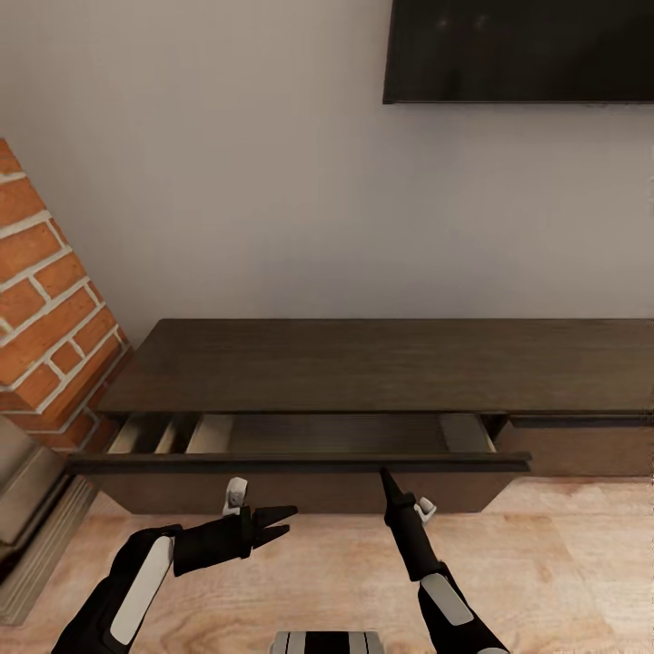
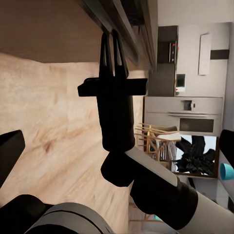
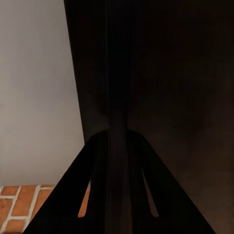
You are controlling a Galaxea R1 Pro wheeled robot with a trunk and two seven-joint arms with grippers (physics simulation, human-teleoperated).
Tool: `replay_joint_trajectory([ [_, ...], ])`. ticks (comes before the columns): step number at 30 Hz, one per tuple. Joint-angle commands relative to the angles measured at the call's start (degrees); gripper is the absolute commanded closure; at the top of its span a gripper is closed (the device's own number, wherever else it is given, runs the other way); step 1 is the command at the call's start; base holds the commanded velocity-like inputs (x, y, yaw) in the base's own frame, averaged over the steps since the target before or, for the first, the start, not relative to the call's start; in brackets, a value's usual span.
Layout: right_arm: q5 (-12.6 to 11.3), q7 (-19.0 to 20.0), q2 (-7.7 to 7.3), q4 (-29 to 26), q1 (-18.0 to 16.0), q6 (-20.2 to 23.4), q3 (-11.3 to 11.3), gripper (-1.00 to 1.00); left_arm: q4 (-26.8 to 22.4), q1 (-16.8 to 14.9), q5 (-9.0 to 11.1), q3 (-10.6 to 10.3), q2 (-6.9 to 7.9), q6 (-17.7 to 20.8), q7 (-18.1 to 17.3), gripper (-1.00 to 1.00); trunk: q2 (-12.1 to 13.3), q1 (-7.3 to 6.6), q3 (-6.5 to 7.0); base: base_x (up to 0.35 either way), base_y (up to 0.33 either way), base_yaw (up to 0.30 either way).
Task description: Place each of the two pumpkins and all three candles from the living room inside a cabinet in the living room (use any cabinet), then make sure every cabinet is closed, and position the cauldron so it is next to a table in the living room.
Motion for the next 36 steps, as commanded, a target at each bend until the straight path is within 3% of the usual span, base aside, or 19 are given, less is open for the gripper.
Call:
replay_joint_trajectory([
  [1,-0.51,0.67,0.03,-0.04,-0.04,0.75,0.14,1.00,0.01,-0.02,-0.06,0.03,0.01,0.17,-0.22,-1.00,-0.02,-0.04,-0.04,-0.240,0.000,0.000],
  [36,-0.51,0.67,0.02,-0.04,-0.04,0.82,0.17,1.00,0.01,-0.02,-0.19,-0.01,-0.05,0.09,-0.20,-1.00,-0.02,-0.04,-0.04,-0.187,0.000,0.000],
])
